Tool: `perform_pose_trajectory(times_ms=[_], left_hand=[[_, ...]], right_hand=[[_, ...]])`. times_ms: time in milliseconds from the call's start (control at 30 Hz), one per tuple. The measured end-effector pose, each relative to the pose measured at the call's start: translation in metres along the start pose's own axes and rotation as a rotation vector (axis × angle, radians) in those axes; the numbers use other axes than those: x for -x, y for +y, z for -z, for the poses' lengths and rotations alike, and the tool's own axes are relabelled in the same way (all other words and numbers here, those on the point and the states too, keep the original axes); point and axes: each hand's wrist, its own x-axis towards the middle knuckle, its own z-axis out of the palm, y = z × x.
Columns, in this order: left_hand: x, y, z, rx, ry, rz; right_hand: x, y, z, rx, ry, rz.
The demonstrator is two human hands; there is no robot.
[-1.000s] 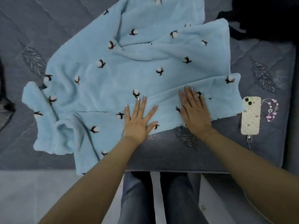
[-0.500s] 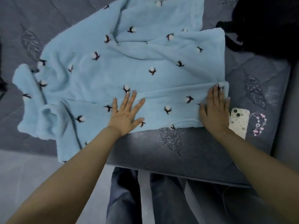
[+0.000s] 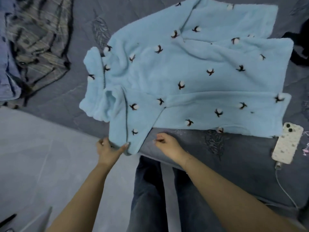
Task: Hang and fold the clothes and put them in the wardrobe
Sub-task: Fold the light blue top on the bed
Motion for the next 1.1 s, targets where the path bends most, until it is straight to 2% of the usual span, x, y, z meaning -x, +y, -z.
perform_pose_trajectory(times_ms=[100, 133, 233, 333, 400, 467, 567, 633, 700, 767, 800, 867, 1000, 1100], left_hand=[[0.000, -0.003, 0.000, 0.069, 0.023, -0.071], [0.003, 0.000, 0.005, 0.149, -0.017, -0.095], [0.020, 0.019, 0.030, 0.453, -0.245, -0.101], [0.037, 0.054, 0.053, 0.756, -0.406, -0.158], [0.037, 0.091, 0.063, 0.948, -0.527, -0.184], [0.028, 0.133, 0.070, 1.045, -0.578, -0.231], [0.005, 0.179, 0.080, 1.017, -0.561, -0.275], [-0.011, 0.180, 0.082, 0.936, -0.463, -0.239], [-0.021, 0.157, 0.081, 0.823, -0.293, -0.165], [-0.026, 0.114, 0.078, 0.672, -0.097, -0.131], [-0.028, 0.091, 0.077, 0.574, -0.011, -0.127], [-0.033, 0.052, 0.075, 0.447, 0.094, -0.134], [-0.047, 0.029, 0.070, 0.434, 0.099, -0.268], [-0.056, 0.033, 0.067, 0.325, 0.042, -0.372]], right_hand=[[-0.012, -0.009, -0.028, -0.202, 0.084, -0.081], [-0.013, -0.014, -0.034, -0.309, 0.109, -0.093], [-0.006, -0.034, -0.040, -0.513, 0.112, -0.096], [0.007, -0.061, -0.028, -0.792, 0.034, -0.098], [0.017, -0.088, -0.005, -0.801, 0.032, -0.056], [0.022, -0.120, 0.025, -0.682, 0.140, 0.013], [0.013, -0.172, 0.068, -0.512, 0.340, 0.067], [-0.003, -0.197, 0.086, -0.453, 0.465, 0.073], [-0.021, -0.211, 0.092, -0.398, 0.545, 0.033], [-0.034, -0.214, 0.089, -0.182, 0.572, -0.014], [-0.039, -0.210, 0.086, -0.073, 0.593, 0.013], [-0.039, -0.189, 0.070, -0.007, 0.654, 0.105], [-0.007, -0.125, 0.019, -0.089, 0.902, 0.298], [0.009, -0.081, -0.022, -0.129, 0.880, 0.282]])
